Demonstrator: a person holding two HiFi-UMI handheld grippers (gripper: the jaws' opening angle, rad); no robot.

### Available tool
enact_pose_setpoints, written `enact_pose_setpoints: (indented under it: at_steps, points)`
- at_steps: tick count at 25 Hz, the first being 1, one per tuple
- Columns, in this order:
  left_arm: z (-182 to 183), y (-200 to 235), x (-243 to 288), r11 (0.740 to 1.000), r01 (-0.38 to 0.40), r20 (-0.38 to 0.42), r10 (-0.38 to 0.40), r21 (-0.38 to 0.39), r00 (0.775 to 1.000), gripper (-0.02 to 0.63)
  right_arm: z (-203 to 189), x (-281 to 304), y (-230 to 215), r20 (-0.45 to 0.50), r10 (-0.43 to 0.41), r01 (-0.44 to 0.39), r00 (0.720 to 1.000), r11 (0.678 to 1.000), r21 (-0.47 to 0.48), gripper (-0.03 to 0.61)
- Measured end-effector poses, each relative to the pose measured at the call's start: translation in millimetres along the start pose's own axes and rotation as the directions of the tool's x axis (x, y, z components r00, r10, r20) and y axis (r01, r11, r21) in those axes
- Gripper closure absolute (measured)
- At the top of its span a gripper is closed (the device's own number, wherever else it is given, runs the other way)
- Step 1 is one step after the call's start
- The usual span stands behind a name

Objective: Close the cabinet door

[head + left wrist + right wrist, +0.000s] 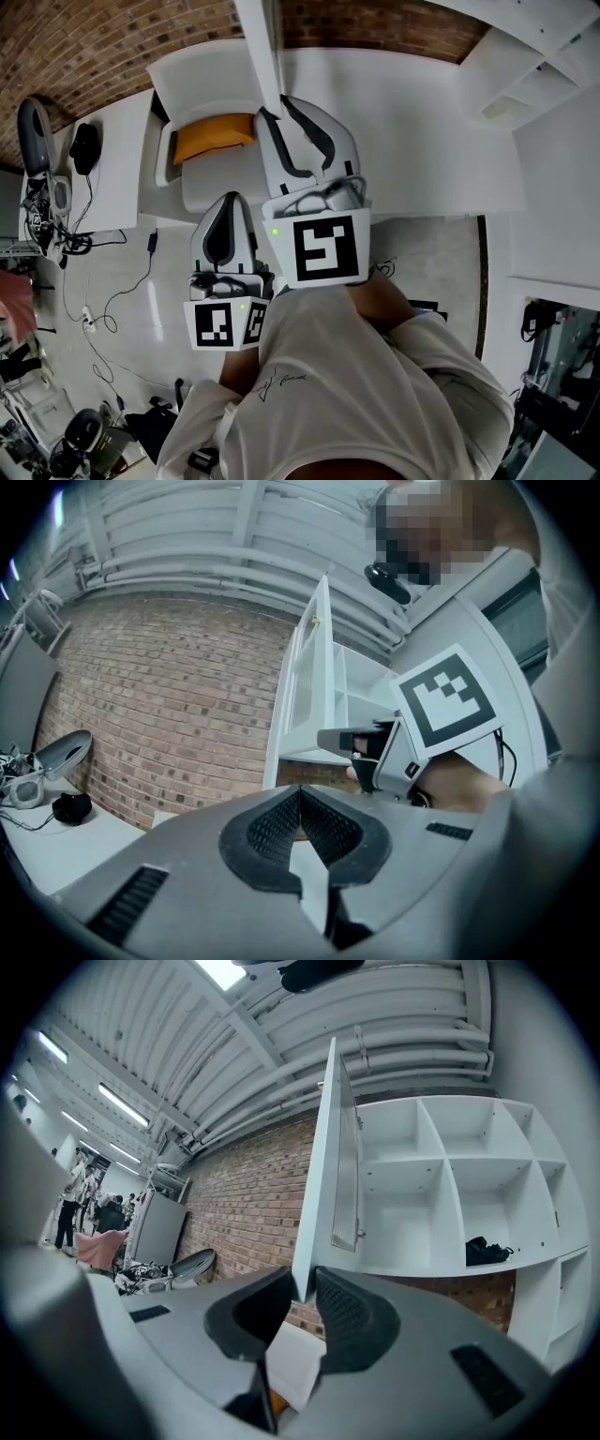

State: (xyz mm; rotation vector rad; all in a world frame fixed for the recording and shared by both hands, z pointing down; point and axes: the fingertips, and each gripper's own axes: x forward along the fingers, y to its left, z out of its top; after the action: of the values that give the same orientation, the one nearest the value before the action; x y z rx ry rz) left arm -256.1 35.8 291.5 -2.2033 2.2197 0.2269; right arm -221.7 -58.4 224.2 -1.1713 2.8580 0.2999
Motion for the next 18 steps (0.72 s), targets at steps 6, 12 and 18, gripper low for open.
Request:
enact_pose_setpoints:
  at_steps: [6, 12, 18]
  points:
    - [-1.4, -9.7, 5.9, 1.0, 0.024, -0.008, -0.024, 0.003, 1.0, 0.597, -1.0, -4.6, -12.1, -0.005, -0.009, 0.009, 1.0, 1.0, 0.01, 0.497]
    - [-0.7, -21.9, 12.3, 0.999, 0.053, -0.006, -0.053, 0.004, 0.999, 0.597, -2.0, -11.1, -24.1, -0.005, -0.02, 0.021, 1.0, 0.999, 0.031, 0.5]
    - [-4.3, -30.8, 22.3, 0.996, 0.085, -0.014, -0.085, 0.002, 0.996, 0.597, -4.6, -14.5, -36.2, -0.01, -0.033, 0.033, 0.999, 0.998, 0.045, 0.503]
